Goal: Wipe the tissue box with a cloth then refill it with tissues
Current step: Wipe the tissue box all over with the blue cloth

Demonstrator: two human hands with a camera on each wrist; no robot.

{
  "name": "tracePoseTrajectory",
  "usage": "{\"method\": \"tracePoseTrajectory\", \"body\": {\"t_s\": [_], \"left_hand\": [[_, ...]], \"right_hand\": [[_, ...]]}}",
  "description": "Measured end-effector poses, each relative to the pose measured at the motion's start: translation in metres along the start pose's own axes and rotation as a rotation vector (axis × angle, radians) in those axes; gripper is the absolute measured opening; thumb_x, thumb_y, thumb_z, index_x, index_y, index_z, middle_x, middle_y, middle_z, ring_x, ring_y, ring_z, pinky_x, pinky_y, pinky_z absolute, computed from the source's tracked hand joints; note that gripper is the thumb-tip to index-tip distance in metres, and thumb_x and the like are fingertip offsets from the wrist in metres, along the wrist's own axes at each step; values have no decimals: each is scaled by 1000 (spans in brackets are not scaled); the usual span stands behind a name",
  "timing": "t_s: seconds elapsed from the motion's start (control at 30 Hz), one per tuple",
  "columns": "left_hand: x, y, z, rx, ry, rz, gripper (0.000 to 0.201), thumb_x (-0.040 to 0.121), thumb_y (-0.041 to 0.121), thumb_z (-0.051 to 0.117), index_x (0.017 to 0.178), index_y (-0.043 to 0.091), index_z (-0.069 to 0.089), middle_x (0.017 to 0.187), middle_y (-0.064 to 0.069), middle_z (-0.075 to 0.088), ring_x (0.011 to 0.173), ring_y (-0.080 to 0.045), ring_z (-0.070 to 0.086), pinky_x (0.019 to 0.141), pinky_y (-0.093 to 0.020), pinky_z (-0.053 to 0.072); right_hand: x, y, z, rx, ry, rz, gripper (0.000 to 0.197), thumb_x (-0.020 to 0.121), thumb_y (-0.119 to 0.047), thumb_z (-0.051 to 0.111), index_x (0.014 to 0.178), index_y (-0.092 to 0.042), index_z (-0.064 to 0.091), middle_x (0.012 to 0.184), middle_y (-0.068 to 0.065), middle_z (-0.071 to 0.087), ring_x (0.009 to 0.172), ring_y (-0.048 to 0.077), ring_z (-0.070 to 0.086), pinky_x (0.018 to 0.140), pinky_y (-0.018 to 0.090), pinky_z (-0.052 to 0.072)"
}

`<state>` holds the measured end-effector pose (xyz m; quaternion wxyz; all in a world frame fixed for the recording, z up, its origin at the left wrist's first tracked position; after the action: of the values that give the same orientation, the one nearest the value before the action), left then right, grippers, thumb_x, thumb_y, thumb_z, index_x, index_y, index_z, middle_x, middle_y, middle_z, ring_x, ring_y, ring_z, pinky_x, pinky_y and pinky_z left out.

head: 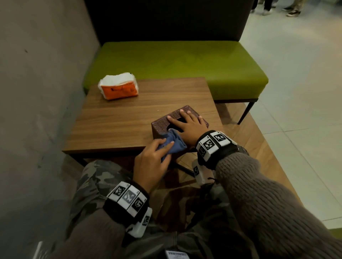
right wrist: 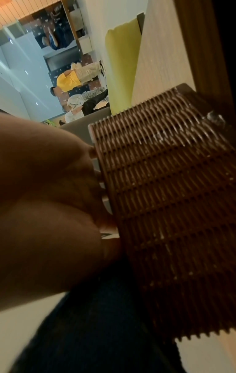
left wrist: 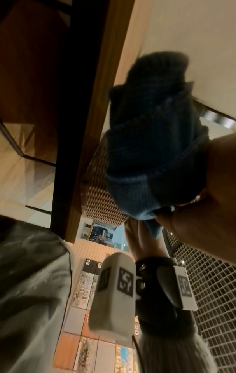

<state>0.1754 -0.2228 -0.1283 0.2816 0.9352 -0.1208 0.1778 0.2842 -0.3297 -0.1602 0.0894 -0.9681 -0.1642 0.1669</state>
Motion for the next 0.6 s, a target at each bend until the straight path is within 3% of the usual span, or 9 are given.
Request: {"method": "tracePoseTrajectory", "body": {"t_s": [0.1,0.23,0.37,0.47,0.6], "left_hand": [[24,-20,-4,14,-46,-57,32,86,21,62,116,28,66,117,3,62,95,-18,62,68,-29,49],[75,-65,-3,18,-128,-193,31,88,20,58,117,27,66,126,3,60,107,-25,59,80,-40,50],[83,-43,6,116,-242,-43,31,87,24,56,116,25,66,125,1,61,109,-25,58,81,-39,50],[52,-29,4,2,-303,110,38,84,38,48,112,24,69,123,2,63,103,-21,63,77,-37,53],[66,-41,1,-21,-355,49,37,83,34,49,113,25,68,119,2,65,101,-20,62,81,-36,50]], "right_hand": [[1,0,-1,5,-21,-8,58,98,-56,34,150,-50,9,164,-1,-7,151,22,-7,120,50,-4],[1,0,-3,43,-63,-32,62,97,-58,38,151,-44,13,164,-1,-8,151,21,-8,119,50,-6],[4,3,-9,76,-35,-35,76,95,-54,48,155,-29,9,164,-3,-4,151,18,-4,119,50,-3],[3,3,-11,83,-71,-98,84,93,-43,57,156,-20,7,164,-4,-2,151,16,-3,119,49,-2],[4,-5,-13,40,-193,-141,85,93,-38,61,156,-20,7,164,-3,-3,151,16,-4,118,51,-1]]}}
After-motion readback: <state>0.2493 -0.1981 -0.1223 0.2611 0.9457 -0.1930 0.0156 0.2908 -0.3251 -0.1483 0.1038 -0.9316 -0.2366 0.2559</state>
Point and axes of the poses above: each hand's wrist, its own x-axis towards the middle knuckle, its own z-axis out of the palm, y = z × x, the point moved 10 cm from there along x, towards the middle knuckle
